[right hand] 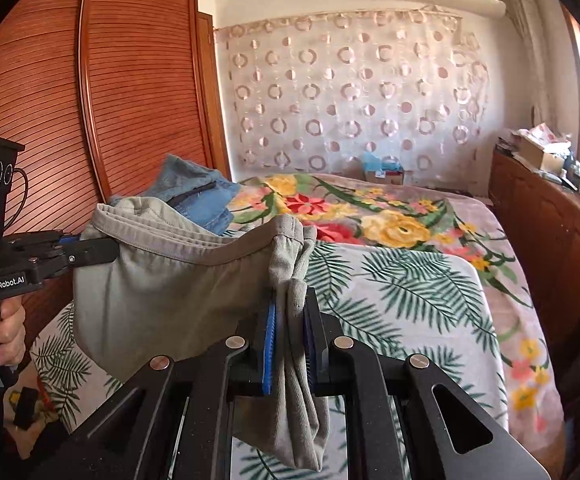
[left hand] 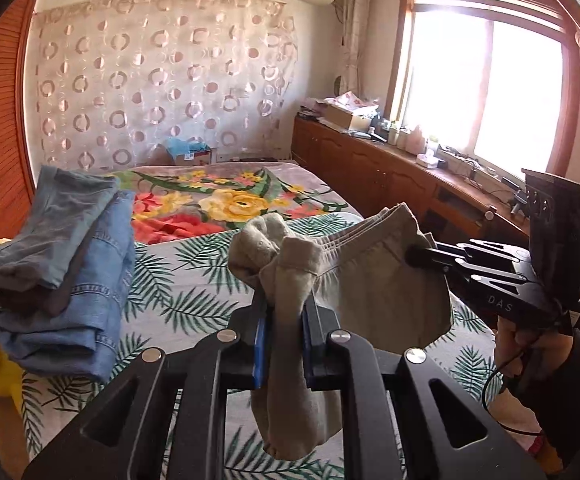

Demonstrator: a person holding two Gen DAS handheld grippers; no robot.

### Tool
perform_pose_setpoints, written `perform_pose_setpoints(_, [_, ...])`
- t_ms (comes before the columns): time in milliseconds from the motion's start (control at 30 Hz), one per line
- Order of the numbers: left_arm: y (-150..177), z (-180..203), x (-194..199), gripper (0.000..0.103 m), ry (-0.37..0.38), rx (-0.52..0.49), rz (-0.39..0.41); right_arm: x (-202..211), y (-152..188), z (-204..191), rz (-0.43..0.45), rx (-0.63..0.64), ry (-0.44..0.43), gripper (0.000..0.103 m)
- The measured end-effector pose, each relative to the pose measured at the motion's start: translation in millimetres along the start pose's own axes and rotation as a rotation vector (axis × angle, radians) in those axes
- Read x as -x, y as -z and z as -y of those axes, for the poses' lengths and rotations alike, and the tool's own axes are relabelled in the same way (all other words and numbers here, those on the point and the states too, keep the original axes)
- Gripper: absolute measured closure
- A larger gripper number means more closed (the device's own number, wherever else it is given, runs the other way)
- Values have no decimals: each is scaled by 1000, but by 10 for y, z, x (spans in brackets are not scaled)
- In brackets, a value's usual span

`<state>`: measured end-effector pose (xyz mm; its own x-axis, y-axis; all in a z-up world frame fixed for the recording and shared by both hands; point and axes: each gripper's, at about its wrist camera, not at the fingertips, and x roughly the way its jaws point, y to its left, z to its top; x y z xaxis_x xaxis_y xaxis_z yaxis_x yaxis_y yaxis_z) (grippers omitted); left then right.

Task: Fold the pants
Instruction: 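Carry the folded grey-green pants with both grippers toward the stack of jeans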

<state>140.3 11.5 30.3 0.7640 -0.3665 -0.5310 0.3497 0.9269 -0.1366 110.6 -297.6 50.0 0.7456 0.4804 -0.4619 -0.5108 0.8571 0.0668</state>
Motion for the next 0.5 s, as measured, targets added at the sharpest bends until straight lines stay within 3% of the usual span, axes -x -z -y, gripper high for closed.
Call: perform_pose_setpoints(500, [-415, -991, -59, 88, -148, 68, 35, -1155, -906, 45, 22, 125, -105, 91])
